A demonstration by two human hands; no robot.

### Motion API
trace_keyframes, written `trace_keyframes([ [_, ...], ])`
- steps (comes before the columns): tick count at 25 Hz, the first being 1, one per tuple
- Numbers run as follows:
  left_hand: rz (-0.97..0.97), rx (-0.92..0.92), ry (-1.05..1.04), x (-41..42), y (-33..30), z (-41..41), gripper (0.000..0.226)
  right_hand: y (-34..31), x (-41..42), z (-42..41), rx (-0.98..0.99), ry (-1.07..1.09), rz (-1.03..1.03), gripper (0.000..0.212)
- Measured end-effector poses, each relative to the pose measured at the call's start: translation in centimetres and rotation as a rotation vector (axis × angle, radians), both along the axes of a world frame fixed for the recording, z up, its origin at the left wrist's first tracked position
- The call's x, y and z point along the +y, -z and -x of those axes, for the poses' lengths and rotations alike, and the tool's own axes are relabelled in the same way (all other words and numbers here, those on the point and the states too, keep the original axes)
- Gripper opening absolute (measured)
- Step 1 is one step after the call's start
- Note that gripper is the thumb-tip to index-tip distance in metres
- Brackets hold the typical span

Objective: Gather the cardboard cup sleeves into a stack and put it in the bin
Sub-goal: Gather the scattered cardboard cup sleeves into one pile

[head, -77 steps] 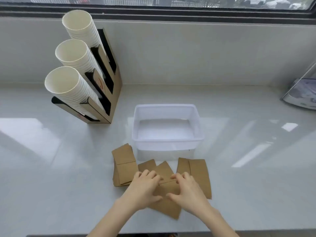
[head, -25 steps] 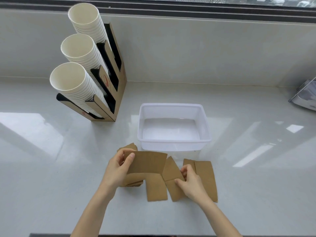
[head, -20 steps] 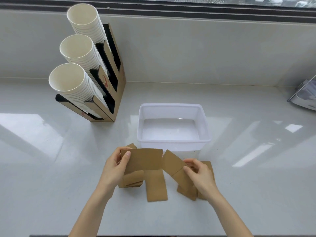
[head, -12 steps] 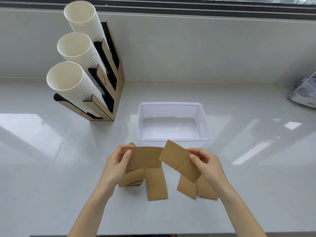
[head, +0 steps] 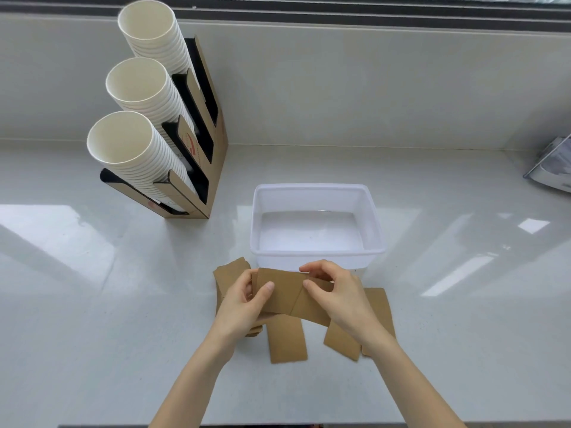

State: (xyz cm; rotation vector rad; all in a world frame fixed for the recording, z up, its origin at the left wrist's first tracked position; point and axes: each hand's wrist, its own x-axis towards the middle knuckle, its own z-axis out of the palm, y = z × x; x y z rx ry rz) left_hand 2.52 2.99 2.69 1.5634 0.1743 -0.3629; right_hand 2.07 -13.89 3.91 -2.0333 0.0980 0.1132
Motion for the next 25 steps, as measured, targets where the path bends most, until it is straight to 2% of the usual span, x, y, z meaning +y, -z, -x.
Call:
trace_keyframes([
  [4, -0.034, -0.015, 0.004, -0.1, 0.3, 0.1, 0.010, 0.4, 0.0, -0.1, -0.046, 0.000, 0.067, 0.016],
  [9, -0.048, -0.019, -0.044, 0.4, 0.4, -0.2, 0.013, 1.9, -3.5, 0.4, 0.008, 0.220, 0.145, 0.015],
  [11, -0.046, -0.005, -0.057, 0.5, 0.5, -0.3, 0.012, 3.2, -5.4, 1.0, 0.198, 0.310, 0.260, 0.032],
  [14, -0.045, 0.008, -0.064, 0.5, 0.5, -0.3, 0.012, 4.6, -6.7, 2.3, 0.530, 0.306, 0.536, 0.072],
  [16, -0.066, 0.016, -0.062, 0.4, 0.5, -0.3, 0.010, 5.1, -6.5, 2.7, 0.608, 0.298, 0.619, 0.081],
  [19, -0.101, 0.026, -0.050, 0.2, 0.6, -0.4, 0.009, 5.5, -6.0, 2.8, 0.611, 0.305, 0.647, 0.077],
  [22, -0.123, 0.035, -0.035, 0.2, 0.5, -0.4, 0.020, 5.5, -5.9, 2.7, 0.595, 0.300, 0.628, 0.072],
  [25, -0.133, 0.039, -0.044, 0.3, 0.4, -0.3, 0.023, 5.1, -5.9, 2.6, 0.509, 0.304, 0.489, 0.076],
])
